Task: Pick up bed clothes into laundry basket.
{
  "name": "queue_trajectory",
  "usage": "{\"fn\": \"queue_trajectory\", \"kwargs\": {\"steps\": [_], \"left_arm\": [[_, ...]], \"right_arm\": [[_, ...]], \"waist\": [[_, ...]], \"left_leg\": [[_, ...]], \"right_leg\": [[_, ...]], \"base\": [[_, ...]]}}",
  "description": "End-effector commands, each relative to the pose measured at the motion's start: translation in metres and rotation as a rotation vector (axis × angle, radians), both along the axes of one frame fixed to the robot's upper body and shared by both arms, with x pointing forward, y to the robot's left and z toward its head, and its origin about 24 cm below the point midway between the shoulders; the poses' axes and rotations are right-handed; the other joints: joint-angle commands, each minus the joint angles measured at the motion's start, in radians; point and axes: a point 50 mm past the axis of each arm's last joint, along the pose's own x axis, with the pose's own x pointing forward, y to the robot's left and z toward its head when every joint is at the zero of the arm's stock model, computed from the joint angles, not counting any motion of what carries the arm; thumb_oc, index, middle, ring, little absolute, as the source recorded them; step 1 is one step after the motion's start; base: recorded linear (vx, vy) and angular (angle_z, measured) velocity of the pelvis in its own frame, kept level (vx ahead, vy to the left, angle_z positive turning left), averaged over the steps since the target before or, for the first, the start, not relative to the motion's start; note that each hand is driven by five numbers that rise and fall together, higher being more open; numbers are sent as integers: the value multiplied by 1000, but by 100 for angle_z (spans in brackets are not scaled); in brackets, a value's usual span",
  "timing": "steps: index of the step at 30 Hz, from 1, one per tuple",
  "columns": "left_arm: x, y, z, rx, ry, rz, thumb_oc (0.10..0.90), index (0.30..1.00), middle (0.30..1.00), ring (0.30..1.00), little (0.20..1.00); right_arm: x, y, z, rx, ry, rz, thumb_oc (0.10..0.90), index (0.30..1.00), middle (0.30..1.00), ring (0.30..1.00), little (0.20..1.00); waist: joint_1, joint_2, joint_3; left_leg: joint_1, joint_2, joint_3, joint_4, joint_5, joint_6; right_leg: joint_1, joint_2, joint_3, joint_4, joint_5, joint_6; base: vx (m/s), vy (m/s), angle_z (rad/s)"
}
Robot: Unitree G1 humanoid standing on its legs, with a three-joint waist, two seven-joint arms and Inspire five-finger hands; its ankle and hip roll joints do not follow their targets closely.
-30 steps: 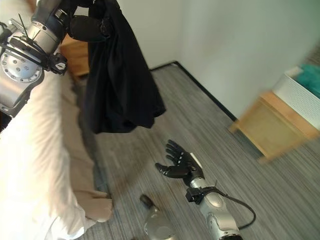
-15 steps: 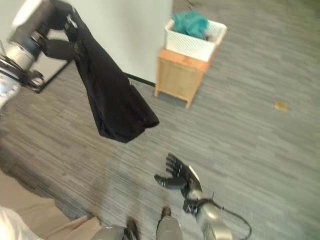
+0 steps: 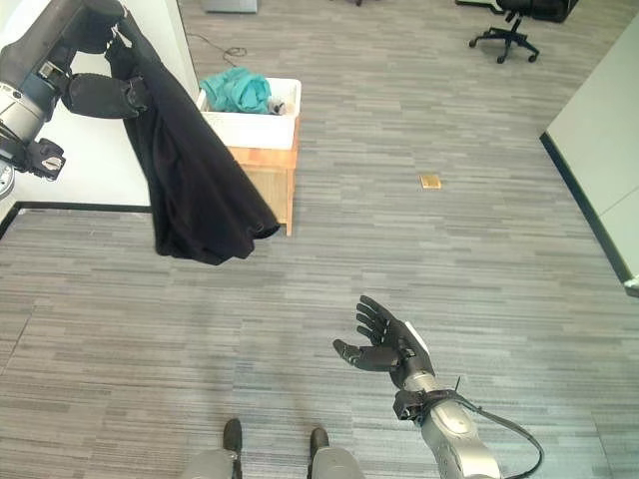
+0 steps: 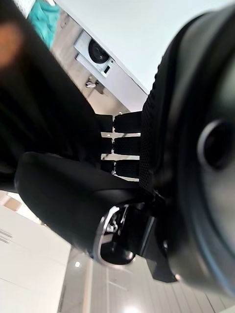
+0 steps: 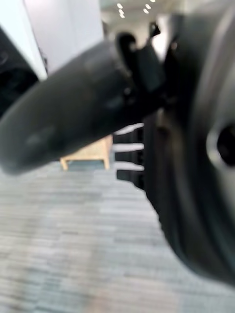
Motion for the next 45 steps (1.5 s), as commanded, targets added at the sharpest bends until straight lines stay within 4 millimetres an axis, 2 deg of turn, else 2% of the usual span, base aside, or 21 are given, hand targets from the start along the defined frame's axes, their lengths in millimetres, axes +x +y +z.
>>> {"fn": "queue_trajectory", "kwargs": {"steps": [1, 7, 18, 23, 29, 31, 32, 33, 34, 35, 36, 37, 39, 41, 42, 43, 45], "left_arm": [[-25, 18, 74, -170, -294, 8, 400, 300, 300, 300, 300], [-19, 19, 63, -168, -248, 18, 400, 300, 300, 300, 300], [-22, 18, 64, -118, -243, 22, 400, 300, 300, 300, 300], [-23, 15, 65, -117, -254, 11, 400, 300, 300, 300, 300], [-20, 6, 68, -144, -261, -34, 400, 300, 300, 300, 300], [-19, 4, 66, -173, -253, -51, 400, 300, 300, 300, 300], [-16, 4, 64, -206, -243, -62, 400, 300, 300, 300, 300], [-17, 4, 64, -207, -243, -62, 400, 300, 300, 300, 300], [-12, 3, 57, -229, -225, -61, 400, 300, 300, 300, 300], [-12, 3, 57, -230, -226, -61, 400, 300, 300, 300, 300], [-3, -10, 52, -283, -198, -108, 400, 300, 300, 300, 300], [1, -13, 50, -306, -186, -116, 400, 300, 300, 300, 300], [11, -23, 47, -349, -156, -144, 400, 300, 300, 300, 300], [16, -35, 46, -364, -140, -176, 400, 300, 300, 300, 300], [20, -40, 45, -364, -127, -182, 400, 300, 300, 300, 300], [20, -42, 47, -359, -126, -186, 400, 300, 300, 300, 300], [21, -40, 53, -355, -134, -168, 400, 300, 300, 300, 300]], "right_arm": [[13, 14, 29, 56, -197, 47, 800, 900, 900, 900, 900], [15, 16, 30, 23, -194, 80, 800, 900, 900, 900, 900], [15, 18, 28, 12, -192, 84, 800, 900, 900, 900, 900], [16, 17, 30, 9, -202, 78, 800, 900, 900, 900, 900], [16, 9, 40, 10, -246, 45, 800, 900, 900, 900, 900], [16, 9, 40, 22, -248, 39, 800, 900, 900, 900, 900], [16, 9, 40, 25, -245, 43, 800, 900, 900, 900, 900], [16, 9, 40, 24, -245, 43, 800, 900, 900, 900, 900], [16, 7, 39, 16, -238, 38, 800, 900, 900, 900, 900], [16, 6, 40, 15, -239, 38, 800, 900, 900, 900, 900], [18, 0, 41, -11, -232, 15, 800, 900, 900, 900, 900], [20, 0, 42, -10, -235, 15, 800, 900, 900, 900, 900], [25, 3, 47, -5, -247, 30, 800, 900, 900, 900, 900], [33, 6, 54, -28, -276, 59, 800, 900, 900, 900, 900], [39, 12, 60, -29, -303, 83, 800, 900, 900, 900, 900], [41, 13, 61, -36, -306, 88, 800, 900, 900, 900, 900], [47, 20, 64, -35, -323, 116, 800, 900, 900, 900, 900]], "waist": [[17, -17, -120], [21, -15, -131], [36, -9, -142], [40, -6, -131], [26, 5, -97], [25, -5, -82], [30, -21, -60], [30, -18, -58], [43, -34, -26], [43, -30, -23], [57, -45, 12], [62, -46, 13], [65, -35, 3], [85, -21, -16], [94, 9, -23], [108, 4, -27], [119, 5, -43]], "left_leg": [[82, 0, 5, -5, -126, -34], [103, -8, 4, -33, -124, -27], [111, -13, -11, -50, -117, -25], [103, -15, -10, -45, -115, -27], [64, -9, -26, 13, -125, -38], [49, 3, -35, 70, -136, -49], [22, 12, -41, 174, -157, -59], [18, 14, -41, 186, -164, -59], [-39, 19, -53, 364, -109, -63], [-43, 22, -55, 375, -115, -63], [-140, 14, -81, 559, -33, -59], [-170, -5, -90, 578, -32, -56], [-229, -27, -58, 518, -49, -58], [-250, -33, 13, 352, -55, -47], [-286, -20, 51, 210, -8, -49], [-256, -32, 63, 144, 25, -44], [-300, -26, 112, 50, 58, -44]], "right_leg": [[70, -36, -9, -54, -41, 75], [81, -43, -8, -56, -39, 81], [101, -53, -31, -68, -39, 86], [99, -55, -42, -71, -35, 89], [56, -46, -51, 15, -74, 74], [50, -33, -49, 17, -78, 63], [59, -15, -42, 10, -80, 45], [61, -13, -42, 10, -80, 45], [96, 5, -25, -2, -81, 20], [99, 9, -26, -4, -79, 19], [135, 11, -23, -17, -83, -5], [152, 8, -19, -21, -95, -8], [186, 6, -14, -36, -118, -5], [225, 12, 2, -60, -145, 3], [256, 49, 16, -69, -165, 7], [268, 44, 30, -69, -173, 5], [307, 50, 49, -71, -196, 9]], "base": [[20, 34, 4], [10, 26, 5], [0, 5, 3], [-18, 1, 3], [-30, -23, 13], [14, -162, 12], [20, -199, 8], [107, -271, -5], [76, -133, -17], [133, -266, -45], [103, -159, -41], [207, -157, -32], [290, -16, 2], [466, 20, 1], [510, 23, -19], [525, 6, -21], [447, -11, -41]]}}
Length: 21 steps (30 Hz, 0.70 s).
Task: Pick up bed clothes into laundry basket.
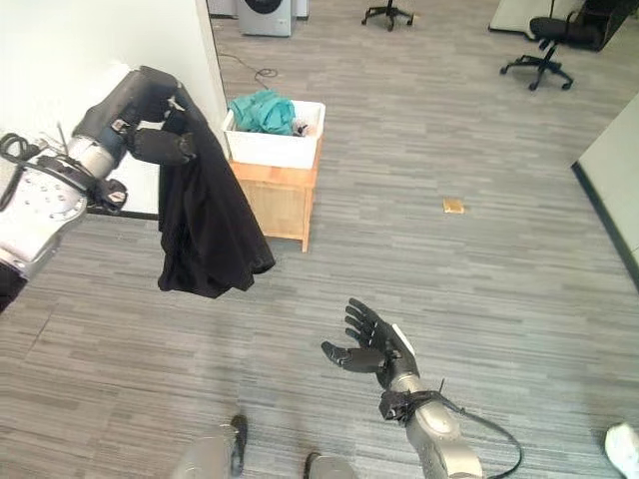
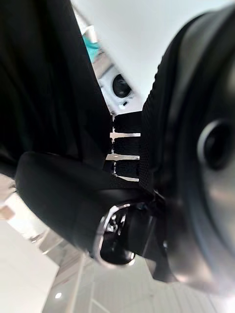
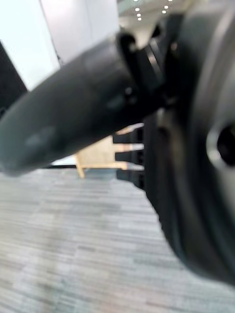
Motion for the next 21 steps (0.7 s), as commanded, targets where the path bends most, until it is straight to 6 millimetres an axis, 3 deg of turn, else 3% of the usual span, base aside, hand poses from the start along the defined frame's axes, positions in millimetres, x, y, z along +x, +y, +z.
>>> {"fn": "queue_trajectory", "kwargs": {"steps": [1, 3, 5, 7, 8, 9, 10, 11, 13, 14, 16, 18, 20, 21], "left_arm": [[-18, 9, 120, -196, -370, 2, 400, 300, 300, 300, 300], [-20, 5, 131, -165, -388, -1, 400, 300, 300, 300, 300], [-22, 1, 132, -146, -398, -12, 400, 300, 300, 300, 300], [-18, -7, 125, -80, -373, -15, 400, 300, 300, 300, 300], [-16, -9, 123, -45, -365, -9, 400, 300, 300, 300, 300], [-16, -11, 123, -36, -366, -8, 400, 300, 300, 300, 300], [-16, -10, 121, -38, -360, -11, 400, 300, 300, 300, 300], [-17, -9, 120, -55, -358, -15, 400, 300, 300, 300, 300], [-17, -10, 119, -99, -352, -36, 400, 300, 300, 300, 300], [-17, -12, 119, -120, -352, -51, 400, 300, 300, 300, 300], [-16, -20, 121, -105, -358, -71, 400, 300, 300, 300, 300], [-18, -27, 117, -103, -362, -106, 400, 300, 300, 300, 300], [-18, -38, 112, -125, -359, -148, 400, 300, 300, 300, 300], [-19, -41, 112, -128, -365, -161, 400, 300, 300, 300, 300]], "right_arm": [[36, 19, 58, 19, -304, 105, 800, 900, 900, 900, 900], [41, 31, 60, 35, -313, 135, 800, 900, 900, 900, 900], [42, 41, 55, 58, -302, 143, 800, 900, 900, 900, 900], [44, 53, 53, 114, -295, 159, 800, 900, 900, 900, 900], [43, 60, 52, 143, -287, 176, 800, 900, 900, 900, 900], [43, 64, 52, 146, -288, 197, 800, 900, 900, 900, 900], [45, 68, 52, 133, -289, 209, 800, 900, 900, 900, 900], [47, 70, 54, 118, -293, 224, 800, 900, 900, 900, 900], [48, 73, 55, 133, -294, 234, 800, 900, 900, 900, 900], [47, 72, 55, 122, -297, 247, 800, 900, 900, 900, 900], [47, 65, 56, 61, -298, 251, 800, 900, 900, 900, 900], [45, 53, 54, 32, -286, 214, 800, 900, 900, 900, 900], [43, 48, 52, 27, -272, 196, 800, 900, 900, 900, 900], [45, 48, 54, 30, -280, 197, 800, 900, 900, 900, 900]], "waist": [[14, 8, -61], [19, 8, -98], [30, -23, -125], [40, -11, -129], [33, 17, -116], [8, 29, -94], [-15, 46, -74], [-31, 53, -67], [-50, 56, -56], [-64, 55, -53], [-86, 38, -57], [-106, 12, -67], [-115, -4, -78], [-105, -8, -86]], "left_leg": [[-88, -4, 80, -44, 124, 31], [-55, -7, 106, -9, 118, 65], [-33, -39, 105, 42, 67, 97], [38, -47, 122, 43, 11, 140], [86, -27, 125, 27, 6, 154], [129, -33, 118, 24, -17, 167], [172, -25, 107, 12, -30, 168], [215, -24, 89, -2, -41, 168], [279, -18, 57, -20, -66, 153], [303, -18, 33, -25, -80, 139], [318, -28, -17, -14, -110, 108], [335, -37, -78, 2, -151, 76], [341, -31, -128, 7, -168, 60], [335, -23, -133, 15, -169, 53]], "right_leg": [[252, 6, 47, -145, -65, 145], [261, 3, 50, -106, -80, 157], [242, -45, 53, 40, -14, 210], [136, -66, 47, 302, 205, 271], [80, -61, 29, 413, 293, 287], [27, -83, -3, 549, 310, 291], [-46, -99, -30, 630, 283, 282], [-89, -132, -42, 641, 267, 274], [-157, -220, -64, 544, 230, 247], [-183, -237, -73, 455, 208, 238], [-182, -235, -27, 255, 197, 242], [-150, -249, 38, 44, 212, 270], [-129, -223, 124, -24, 216, 292], [-113, -225, 108, -21, 216, 297]], "base": [[469, 18, -59], [533, 78, -73], [514, 120, -60], [408, 171, -24], [417, 228, -15], [432, 242, 12], [458, 178, 31], [475, 68, 32], [477, -90, 33], [426, -185, 30], [438, -294, 42], [404, -359, 74], [269, -321, 107], [175, -310, 132]]}}
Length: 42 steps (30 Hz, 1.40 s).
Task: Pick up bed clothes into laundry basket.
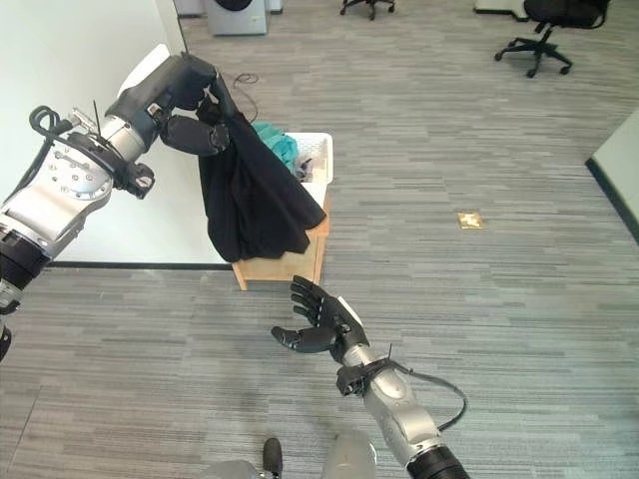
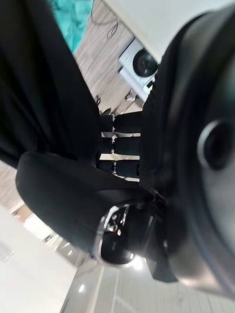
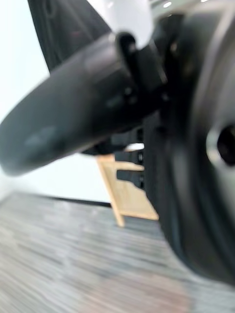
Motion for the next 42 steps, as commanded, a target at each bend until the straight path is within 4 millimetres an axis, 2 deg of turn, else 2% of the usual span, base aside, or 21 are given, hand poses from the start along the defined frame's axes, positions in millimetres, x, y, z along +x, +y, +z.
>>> {"fn": "queue_trajectory", "kwargs": {"steps": [1, 3, 6, 7, 8, 10, 12, 14, 17, 19, 24, 27, 30, 32, 34, 35, 36, 37, 38, 39, 42], "left_arm": [[-24, -13, 94, -198, -343, -104, 400, 300, 300, 300, 300], [-23, -14, 93, -148, -335, -96, 400, 300, 300, 300, 300], [-23, -22, 88, -120, -315, -131, 400, 300, 300, 300, 300], [-23, -24, 90, -114, -319, -135, 400, 300, 300, 300, 300], [-22, -33, 91, -121, -316, -152, 400, 300, 300, 300, 300], [-20, -34, 92, -172, -314, -159, 400, 300, 300, 300, 300], [-19, -36, 92, -189, -311, -163, 400, 300, 300, 300, 300], [-15, -38, 96, -196, -317, -139, 400, 300, 300, 300, 300], [-14, -34, 102, -200, -330, -108, 400, 300, 300, 300, 300], [-13, -32, 110, -218, -336, -98, 400, 300, 300, 300, 300], [-13, -26, 122, -229, -351, -72, 400, 300, 300, 300, 300], [-18, -36, 125, -233, -372, -114, 400, 300, 300, 300, 300], [-18, -41, 124, -243, -368, -140, 400, 300, 300, 300, 300], [-19, -40, 122, -238, -373, -141, 400, 300, 300, 300, 300], [-21, -41, 122, -229, -384, -147, 400, 300, 300, 300, 300], [-22, -42, 121, -233, -386, -150, 400, 300, 300, 300, 300], [-22, -42, 121, -233, -386, -150, 400, 300, 300, 300, 300], [-23, -44, 123, -233, -394, -158, 400, 300, 300, 300, 300], [-24, -45, 123, -233, -394, -158, 400, 300, 300, 300, 300], [-27, -48, 125, -215, -406, -179, 400, 300, 300, 300, 300], [-29, -52, 127, -215, -421, -181, 400, 300, 300, 300, 300]], "right_arm": [[22, -1, 46, 25, -224, 13, 800, 900, 900, 900, 900], [24, 0, 45, 22, -216, 35, 800, 900, 900, 900, 900], [22, 0, 45, 12, -214, 52, 800, 900, 900, 900, 900], [22, 0, 47, 7, -223, 62, 800, 900, 900, 900, 900], [21, -3, 49, 4, -230, 66, 800, 900, 900, 900, 900], [16, -3, 45, 11, -208, 77, 800, 900, 900, 900, 900], [13, -5, 42, 6, -193, 80, 800, 900, 900, 900, 900], [7, -8, 34, -1, -155, 80, 800, 900, 900, 900, 900], [0, -11, 24, 5, -113, 75, 800, 900, 900, 900, 900], [-5, -11, 18, 3, -86, 74, 800, 900, 900, 900, 900], [-14, -13, 9, 43, -51, 38, 800, 900, 900, 900, 900], [-16, -14, 9, 55, -58, 6, 800, 900, 900, 900, 900], [-18, -12, 9, 57, -61, 24, 800, 900, 900, 900, 900], [-17, -10, 10, 25, -67, 55, 800, 900, 900, 900, 900], [-14, -9, 13, 17, -73, 76, 800, 900, 900, 900, 900], [-15, -9, 12, 19, -71, 80, 800, 900, 900, 900, 900], [-15, -9, 12, 19, -71, 80, 800, 900, 900, 900, 900], [-17, -14, 10, -11, -58, 75, 800, 900, 900, 900, 900], [-17, -14, 10, -12, -58, 74, 800, 900, 900, 900, 900], [-14, -20, 17, -14, -86, 46, 800, 900, 900, 900, 900], [-15, -21, 17, 16, -90, 29, 800, 900, 900, 900, 900]], "waist": [[31, -30, -106], [36, -31, -116], [41, -23, -119], [45, -18, -116], [36, -25, -101], [22, -36, -95], [22, -37, -94], [32, -29, -104], [49, -17, -110], [41, -12, -114], [6, 11, -151], [-14, 32, -156], [-25, 32, -156], [-25, 18, -149], [-21, -7, -123], [-18, -13, -101], [-18, -13, -101], [5, -20, -71], [3, -20, -70], [13, -6, -71], [32, -9, -68]], "left_leg": [[-45, 103, 43, 62, -56, -106], [-57, 137, 24, 120, -49, -131], [-65, 170, -3, 132, 6, -148], [-80, 183, -18, 157, 51, -158], [-130, 218, -9, 241, 129, -170], [-164, 246, 52, 316, 152, -170], [-170, 235, 60, 323, 146, -170], [-194, 145, 58, 193, 82, -158], [-224, 69, 33, 66, 104, -136], [-214, 57, 21, 46, 110, -131], [-132, 80, 53, -63, 114, -115], [-118, 90, 91, -106, 139, -121], [-104, 106, 94, -113, 144, -127], [-100, 106, 96, -62, 108, -130], [-157, 98, 89, 132, 89, -145], [-208, 103, 84, 247, 105, -150], [-208, 103, 84, 247, 105, -150], [-280, 73, 37, 340, 165, -148], [-279, 71, 36, 343, 163, -148], [-339, 77, 75, 206, 168, -137], [-383, 81, 128, 93, 219, -133]], "right_leg": [[138, -80, -13, -99, 105, 108], [175, -61, -31, -156, 94, 90], [218, -31, -56, -189, 82, 72], [232, -15, -60, -200, 77, 62], [272, 7, -91, -232, 69, 37], [304, 26, -116, -282, 74, 16], [318, 29, -120, -295, 69, 12], [331, 35, -115, -315, 61, 17], [339, 69, -95, -315, 56, 11], [343, 81, -85, -311, 46, 10], [336, 84, -70, -312, 39, 11], [310, 80, -67, -279, 38, 10], [306, 90, -70, -278, 33, 5], [314, 93, -59, -280, 23, 1], [315, 93, -37, -267, 15, -14], [319, 97, -32, -254, 12, -25], [319, 97, -32, -254, 12, -25], [347, 101, -17, -247, 5, -37], [350, 100, -19, -248, 3, -37], [395, 113, -17, -271, -15, -34], [427, 117, -12, -277, -36, -33]], "base": [[126, -293, 110], [138, -313, 63], [86, -234, 26], [17, -283, 26], [12, -399, 20], [-7, -326, 35], [45, -131, 25], [141, -128, 0], [145, -76, -1], [121, -39, -40], [135, 46, -42], [41, 21, 4], [41, -53, 6], [81, -135, -4], [4, -138, -25], [-25, -87, -32], [61, -92, -23], [75, -53, -9], [293, -63, -1], [322, -20, 3], [340, -15, 17]]}}
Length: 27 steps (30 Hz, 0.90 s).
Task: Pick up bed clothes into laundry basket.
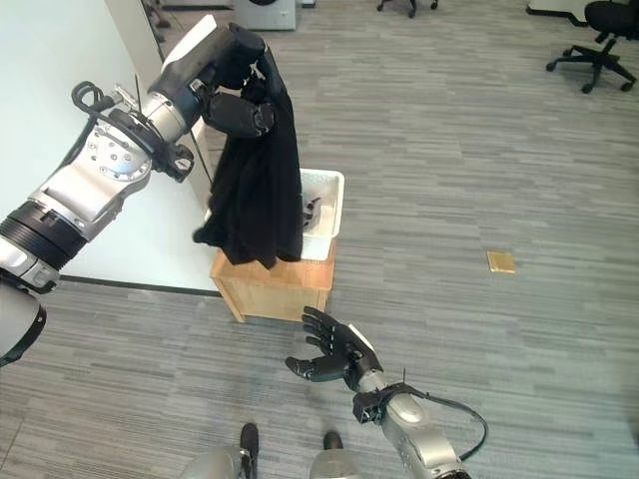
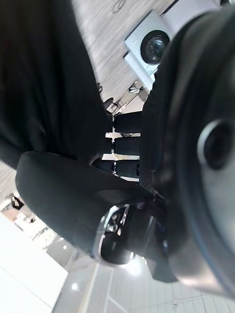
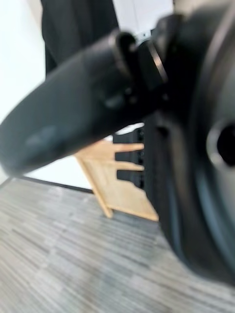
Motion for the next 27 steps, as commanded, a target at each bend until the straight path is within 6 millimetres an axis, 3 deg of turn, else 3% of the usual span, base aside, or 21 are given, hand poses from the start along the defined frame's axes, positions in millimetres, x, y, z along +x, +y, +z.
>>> {"fn": "queue_trajectory", "kwargs": {"steps": [1, 4, 5, 6, 7, 8, 9, 10, 11, 12, 14, 15, 16, 17, 18, 20, 27], "left_arm": [[-31, 1, 105, -216, -364, -38, 400, 300, 300, 300, 300], [-30, 13, 109, -197, -369, 1, 400, 300, 300, 300, 300], [-32, 22, 114, -178, -387, 30, 400, 300, 300, 300, 300], [-33, 28, 115, -171, -395, 50, 400, 300, 300, 300, 300], [-33, 27, 115, -171, -393, 49, 400, 300, 300, 300, 300], [-34, 33, 116, -167, -394, 63, 400, 300, 300, 300, 300], [-34, 32, 116, -168, -393, 62, 400, 300, 300, 300, 300], [-36, 41, 118, -152, -412, 90, 400, 300, 300, 300, 300], [-39, 40, 122, -153, -422, 82, 400, 300, 300, 300, 300], [-39, 42, 123, -162, -417, 83, 400, 300, 300, 300, 300], [-38, 39, 128, -176, -418, 73, 400, 300, 300, 300, 300], [-39, 37, 131, -164, -427, 73, 400, 300, 300, 300, 300], [-50, 43, 146, -147, -524, 111, 400, 300, 300, 300, 300], [-51, 41, 144, -151, -471, 60, 400, 300, 300, 300, 300], [-49, 33, 143, -135, -469, 50, 400, 300, 300, 300, 300], [-53, 35, 144, -125, -498, 55, 400, 300, 300, 300, 300], [-58, 39, 155, -104, -520, 67, 400, 300, 300, 300, 300]], "right_arm": [[13, -8, 39, 16, -217, -6, 800, 900, 900, 900, 900], [18, -3, 40, -14, -225, 19, 800, 900, 900, 900, 900], [22, 7, 39, 24, -227, 33, 800, 900, 900, 900, 900], [27, 14, 41, 45, -234, 39, 800, 900, 900, 900, 900], [26, 14, 40, 45, -232, 38, 800, 900, 900, 900, 900], [31, 29, 42, 116, -236, 63, 800, 900, 900, 900, 900], [30, 29, 42, 115, -235, 62, 800, 900, 900, 900, 900], [32, 37, 42, 90, -248, 109, 800, 900, 900, 900, 900], [32, 36, 43, 59, -254, 117, 800, 900, 900, 900, 900], [34, 37, 44, 46, -263, 123, 800, 900, 900, 900, 900], [36, 36, 45, 68, -259, 107, 800, 900, 900, 900, 900], [36, 33, 44, 64, -254, 101, 800, 900, 900, 900, 900], [35, 26, 43, 19, -259, 132, 800, 900, 900, 900, 900], [34, 19, 40, -23, -248, 76, 800, 900, 900, 900, 900], [33, 18, 40, -9, -243, 71, 800, 900, 900, 900, 900], [32, 17, 39, 32, -231, 58, 800, 900, 900, 900, 900], [19, 4, 26, 46, -170, 6, 800, 900, 900, 900, 900]], "waist": [[44, 36, -91], [56, 40, -111], [67, 40, -149], [84, 48, -161], [82, 38, -163], [84, 68, -148], [83, 58, -149], [60, 92, -116], [47, 114, -110], [26, 111, -103], [9, 105, -106], [2, 98, -107], [-3, 78, -107], [-2, 73, -125], [18, 66, -143], [47, 60, -177], [63, 67, -226]], "left_leg": [[-111, 34, 103, -145, 157, 45], [-88, 25, 102, -112, 140, 59], [-57, 23, 124, -87, 89, 93], [-31, 29, 137, -86, 74, 115], [-27, 16, 138, -82, 59, 115], [56, 33, 154, -104, 41, 149], [60, 21, 154, -101, 29, 149], [134, 29, 145, -125, 7, 163], [173, 35, 119, -142, 3, 164], [207, 26, 106, -160, -4, 163], [238, 14, 79, -179, -21, 141], [244, 5, 60, -179, -30, 134], [242, -11, 38, -158, -55, 123], [224, -27, 20, -145, -36, 121], [237, -25, 29, -160, -42, 119], [236, -15, 43, -203, -31, 119], [240, 0, 19, -260, -6, 108]], "right_leg": [[111, 71, 13, -3, -74, 52], [122, 66, 29, 19, -95, 63], [124, 44, 44, 91, -121, 80], [88, 36, 58, 189, -70, 105], [93, 24, 55, 196, -86, 107], [-31, 20, 55, 471, 85, 161], [-28, 7, 53, 481, 69, 163], [-137, -5, 4, 667, 116, 163], [-202, 18, -6, 685, 106, 156], [-242, -18, -36, 667, 84, 145], [-272, -56, -46, 469, 61, 135], [-247, -71, -62, 391, 54, 136], [-208, -76, -69, 242, 62, 143], [-171, -57, -9, 235, 89, 155], [-139, -72, -47, 180, 67, 154], [-85, -74, -73, 131, 47, 152], [-18, -54, -109, 28, 35, 144]], "base": [[327, -12, 13], [371, 72, -31], [426, 164, -90], [461, 160, -101], [317, 175, -123], [233, 113, -114], [348, 268, -73], [280, 217, -13], [348, 220, 17], [288, 36, 46], [268, -105, 49], [285, -161, 59], [193, -120, 69], [209, -90, 102], [132, -42, 78], [139, -44, 47], [16, -32, 4]]}}
